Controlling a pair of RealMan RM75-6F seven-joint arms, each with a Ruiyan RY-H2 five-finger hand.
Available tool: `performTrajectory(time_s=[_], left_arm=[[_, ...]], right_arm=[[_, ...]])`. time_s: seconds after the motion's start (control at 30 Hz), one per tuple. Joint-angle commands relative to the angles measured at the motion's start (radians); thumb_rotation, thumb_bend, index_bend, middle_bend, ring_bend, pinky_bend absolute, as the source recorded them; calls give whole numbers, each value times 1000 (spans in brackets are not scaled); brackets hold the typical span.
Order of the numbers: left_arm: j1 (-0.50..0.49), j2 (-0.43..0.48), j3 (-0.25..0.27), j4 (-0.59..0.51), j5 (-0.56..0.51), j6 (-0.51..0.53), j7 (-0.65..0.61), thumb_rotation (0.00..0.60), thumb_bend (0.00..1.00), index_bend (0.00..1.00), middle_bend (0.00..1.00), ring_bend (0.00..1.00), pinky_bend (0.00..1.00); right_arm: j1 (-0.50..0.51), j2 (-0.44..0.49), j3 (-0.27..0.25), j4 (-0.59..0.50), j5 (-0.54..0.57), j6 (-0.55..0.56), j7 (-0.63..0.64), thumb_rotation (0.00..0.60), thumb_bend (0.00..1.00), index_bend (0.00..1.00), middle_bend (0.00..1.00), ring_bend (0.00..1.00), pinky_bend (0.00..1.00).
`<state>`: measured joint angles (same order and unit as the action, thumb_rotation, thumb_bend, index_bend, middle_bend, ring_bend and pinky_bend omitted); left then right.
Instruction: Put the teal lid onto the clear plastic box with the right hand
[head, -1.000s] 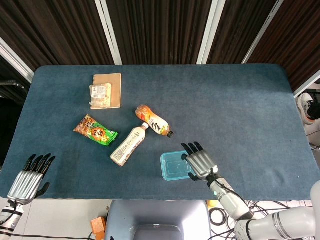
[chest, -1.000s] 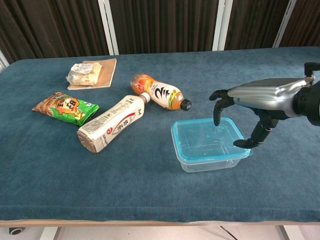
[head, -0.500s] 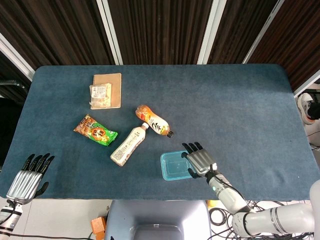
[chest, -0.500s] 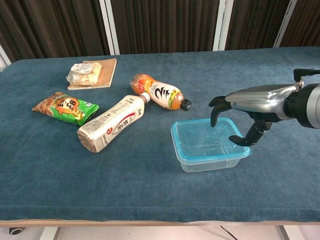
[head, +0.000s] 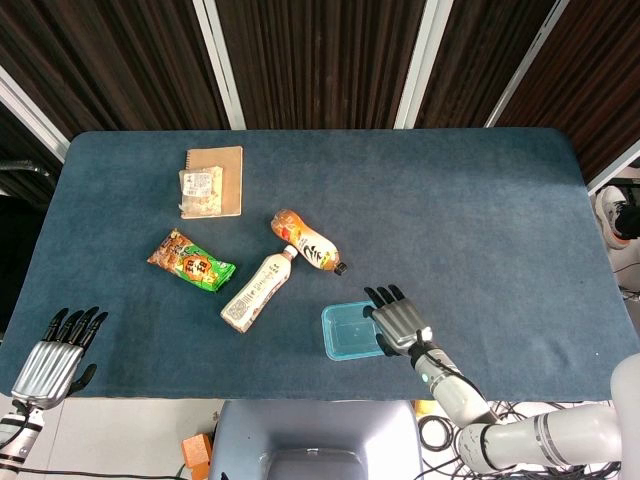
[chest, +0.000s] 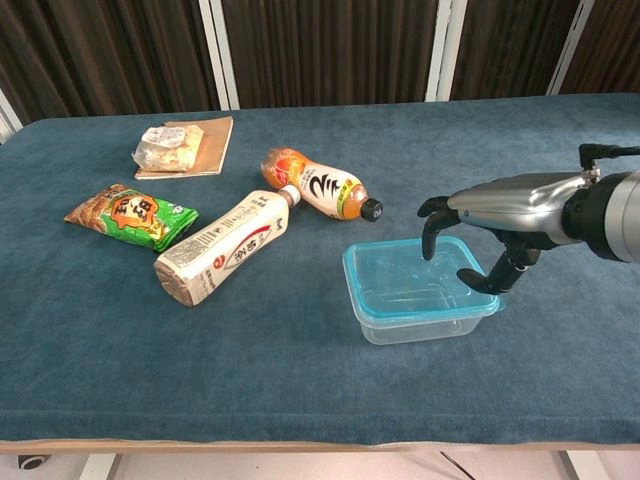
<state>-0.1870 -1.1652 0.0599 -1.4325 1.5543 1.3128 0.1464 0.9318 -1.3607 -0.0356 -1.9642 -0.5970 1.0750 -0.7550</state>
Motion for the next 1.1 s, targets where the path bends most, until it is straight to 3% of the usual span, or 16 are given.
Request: performTrajectory(time_s=[0.03, 0.23, 0.37, 0.67, 1.1], left_arm=[[1, 1, 0, 0, 0, 1, -1, 600, 357, 0, 59, 78, 44], [1, 1, 0, 4, -2, -1, -7, 600, 357, 0, 59, 78, 44], [1, 0, 0, 9, -3, -3, -12, 600, 357, 0, 59, 78, 44], [5, 5, 2, 7, 0, 4, -14, 600, 392, 0, 59, 77, 42], [7, 7, 3, 15, 4, 7, -31, 600, 432, 0, 59, 73, 38]], right_arm=[[-9, 8, 17, -20, -47, 14, 25, 600, 497, 313, 0, 0, 0], [-13, 2, 39, -47, -100, 25, 41, 600, 498, 241, 0, 0, 0], [-9, -33, 40, -29, -122, 45, 9, 600, 498, 255, 0, 0, 0], [37, -141, 69, 40, -15, 59, -85, 600, 554, 296, 0, 0, 0], [45, -156, 70, 44, 31, 59, -104, 600, 581, 320, 0, 0, 0]])
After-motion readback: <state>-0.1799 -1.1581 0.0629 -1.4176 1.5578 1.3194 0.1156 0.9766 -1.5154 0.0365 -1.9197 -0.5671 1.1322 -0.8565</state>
